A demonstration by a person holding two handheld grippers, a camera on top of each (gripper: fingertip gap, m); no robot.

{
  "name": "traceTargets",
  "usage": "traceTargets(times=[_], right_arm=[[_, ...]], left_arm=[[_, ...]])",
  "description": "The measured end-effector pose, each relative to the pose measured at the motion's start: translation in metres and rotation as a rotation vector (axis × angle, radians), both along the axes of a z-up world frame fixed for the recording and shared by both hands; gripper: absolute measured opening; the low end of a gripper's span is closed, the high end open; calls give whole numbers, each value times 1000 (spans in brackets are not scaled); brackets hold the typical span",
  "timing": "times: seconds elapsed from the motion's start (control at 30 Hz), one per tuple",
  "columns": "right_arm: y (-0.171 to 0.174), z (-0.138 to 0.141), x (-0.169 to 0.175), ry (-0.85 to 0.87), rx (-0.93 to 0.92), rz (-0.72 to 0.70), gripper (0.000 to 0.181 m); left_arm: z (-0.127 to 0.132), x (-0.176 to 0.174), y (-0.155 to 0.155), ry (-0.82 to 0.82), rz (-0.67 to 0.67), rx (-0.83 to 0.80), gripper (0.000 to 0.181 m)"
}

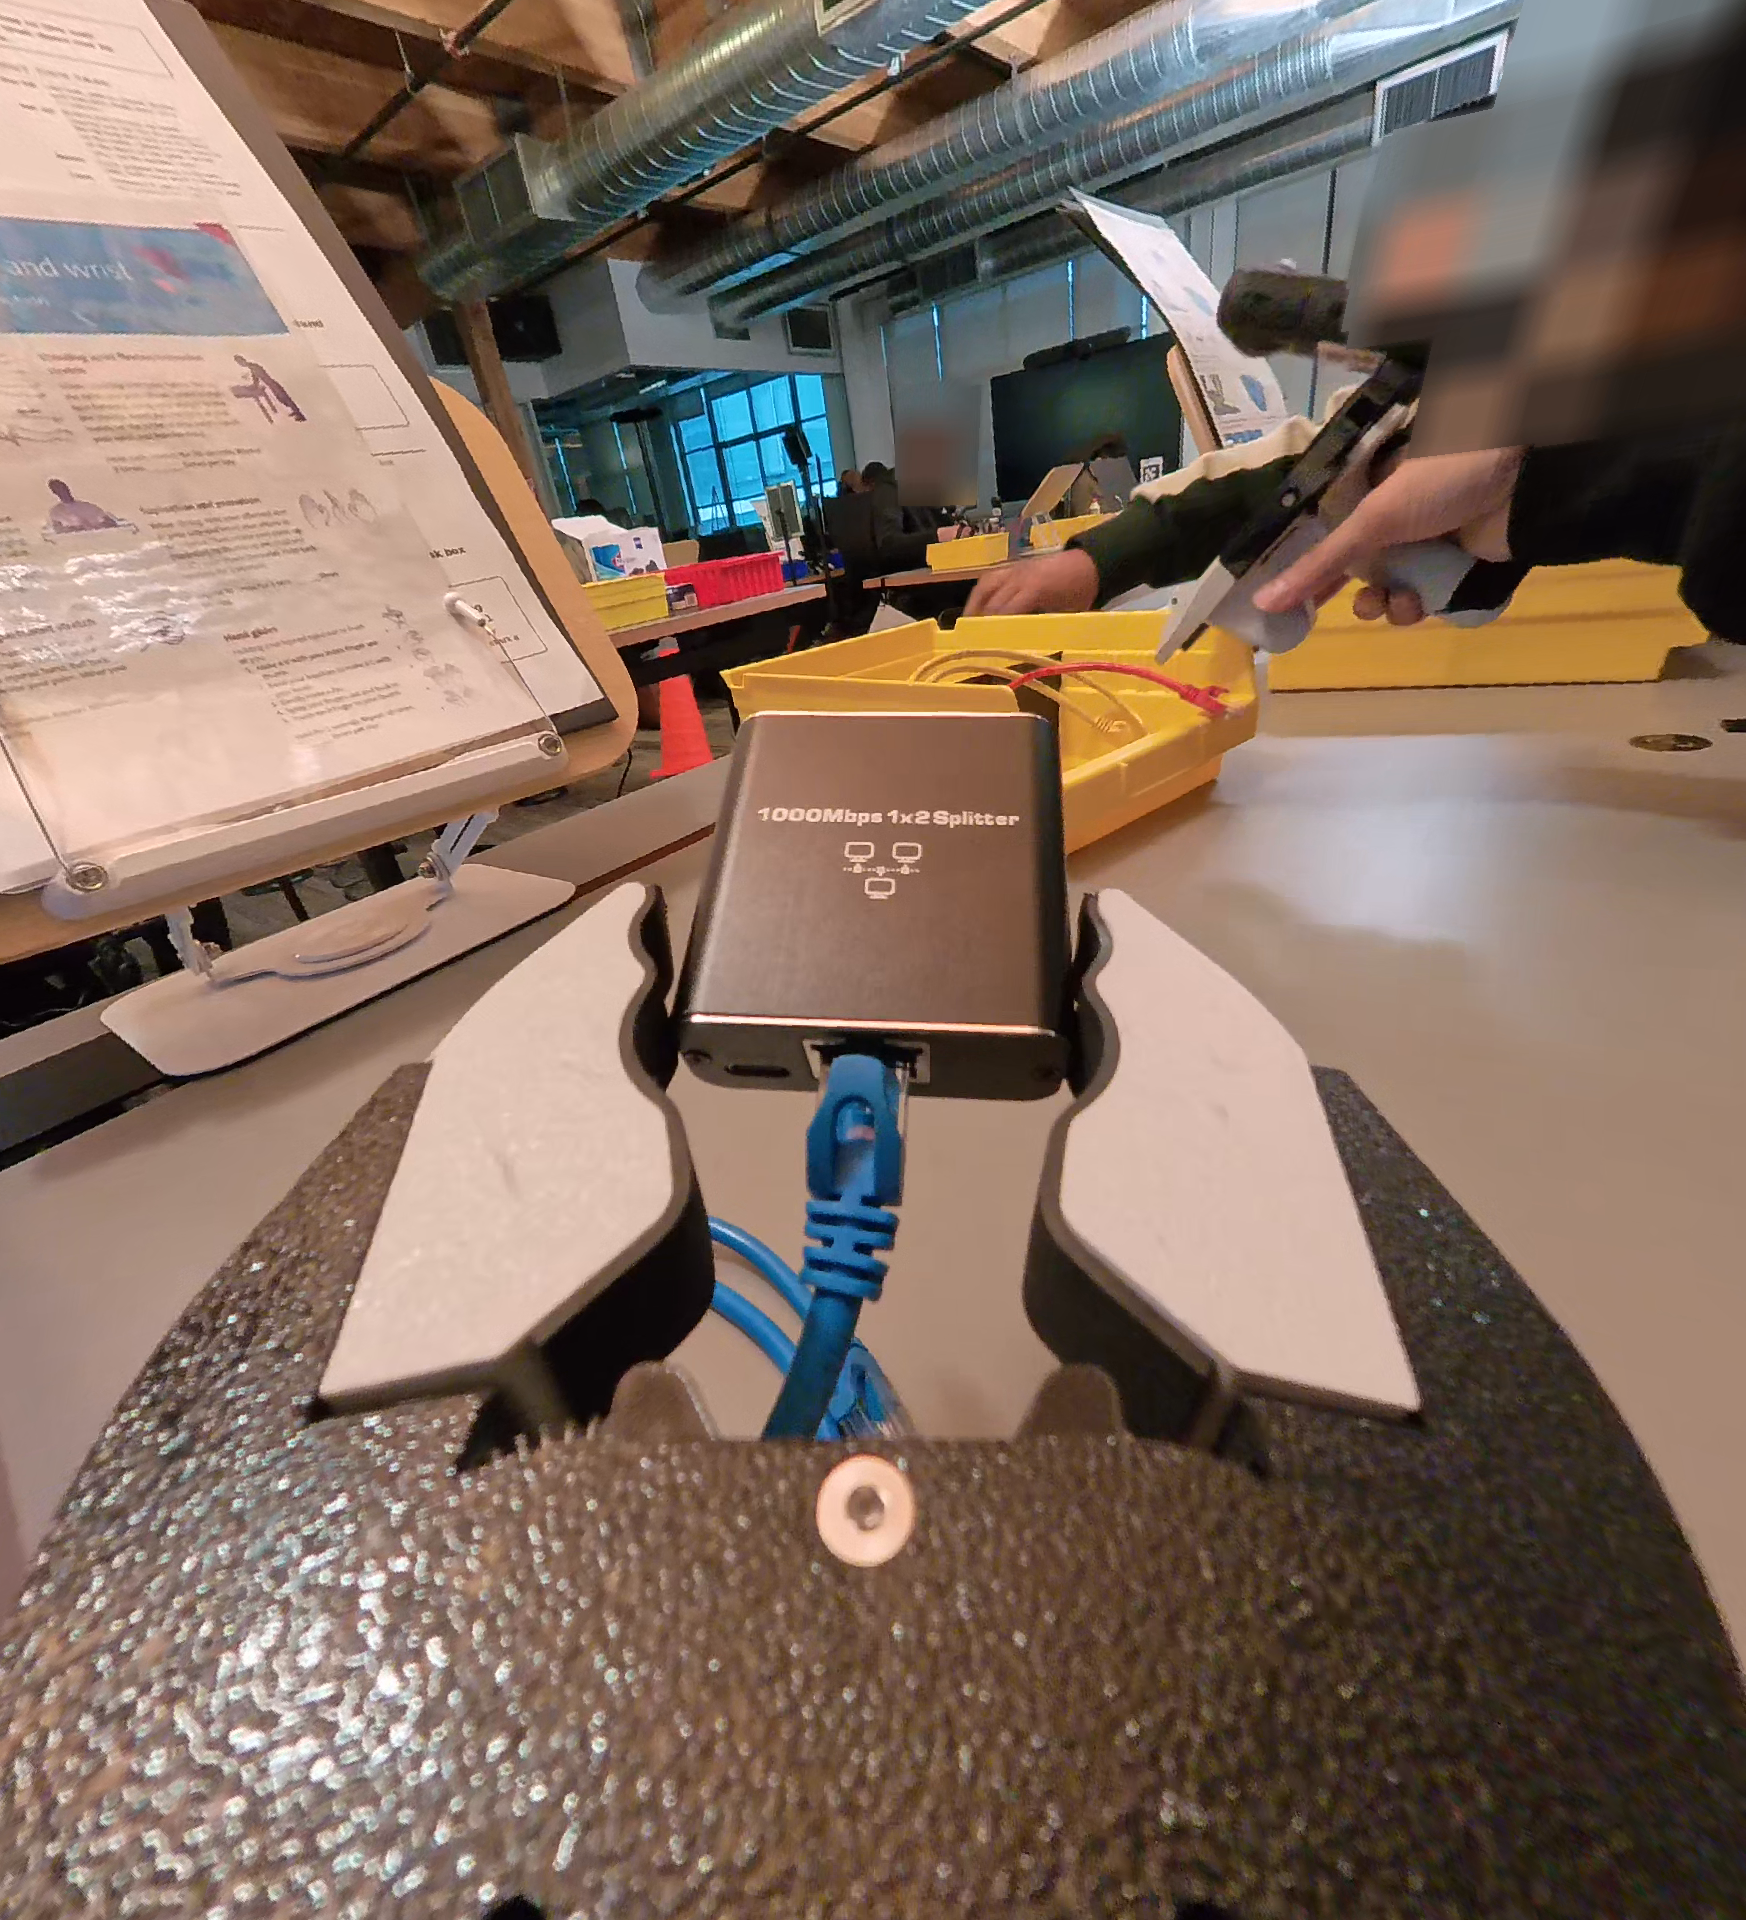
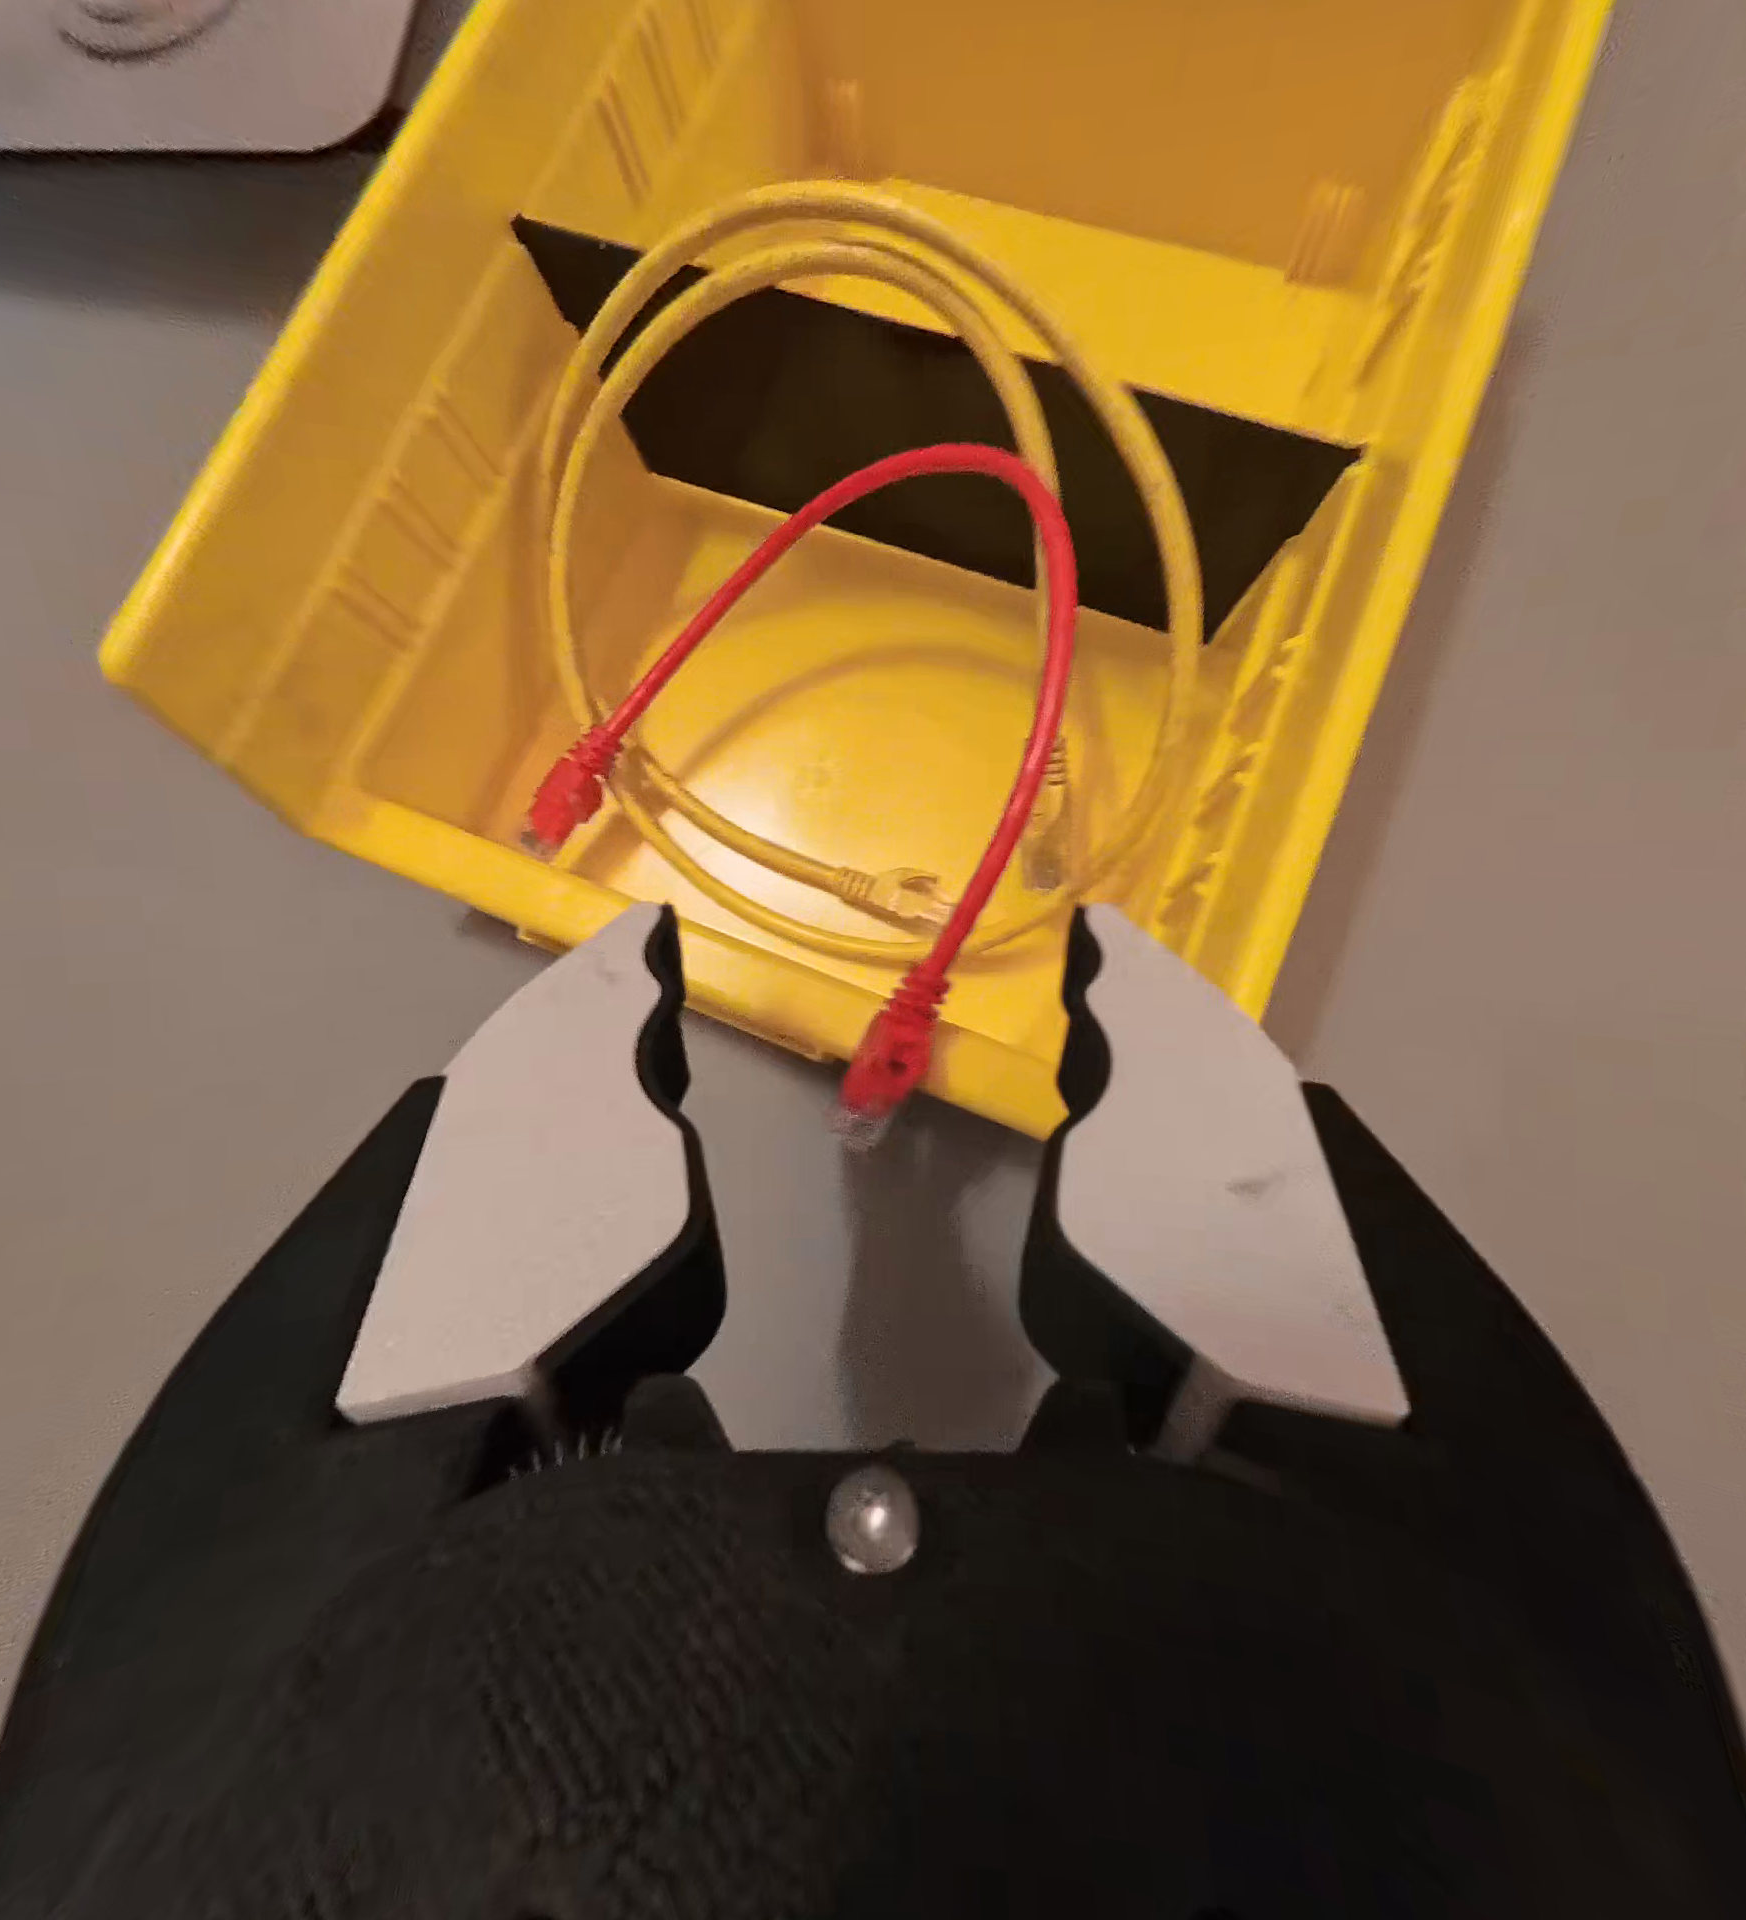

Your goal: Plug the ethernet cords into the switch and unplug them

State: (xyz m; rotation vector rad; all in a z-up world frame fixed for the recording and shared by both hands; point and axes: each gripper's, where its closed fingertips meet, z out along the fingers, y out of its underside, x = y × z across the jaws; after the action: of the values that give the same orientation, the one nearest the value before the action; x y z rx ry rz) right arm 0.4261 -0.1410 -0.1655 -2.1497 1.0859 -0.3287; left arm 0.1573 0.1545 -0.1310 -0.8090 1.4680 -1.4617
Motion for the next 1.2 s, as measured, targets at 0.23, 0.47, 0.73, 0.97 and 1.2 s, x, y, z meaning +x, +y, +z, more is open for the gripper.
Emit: traceTargets(times=[0.23, 0.47, 0.73, 0.97, 1.2], right_arm=[[105, 39, -120, 62, 346, 386, 92], [224, 47, -296, 476, 760, 791, 79], [274, 51, -321, 410, 963, 795, 26], [264, 43, -305, 193, 667, 851, 25], [243, 64, -305, -546, -62, 1125, 25]], left_arm=[[-1, -3, -13, 13, -77, 25, 74], [2, -12, -36, -12, -142, 207, 74], [13, -12, -33, -122, 9, 409, 74], [-6, -28, -47, 202, -315, 199, 87], [54, -54, -32, 110, -278, 242, 53]])
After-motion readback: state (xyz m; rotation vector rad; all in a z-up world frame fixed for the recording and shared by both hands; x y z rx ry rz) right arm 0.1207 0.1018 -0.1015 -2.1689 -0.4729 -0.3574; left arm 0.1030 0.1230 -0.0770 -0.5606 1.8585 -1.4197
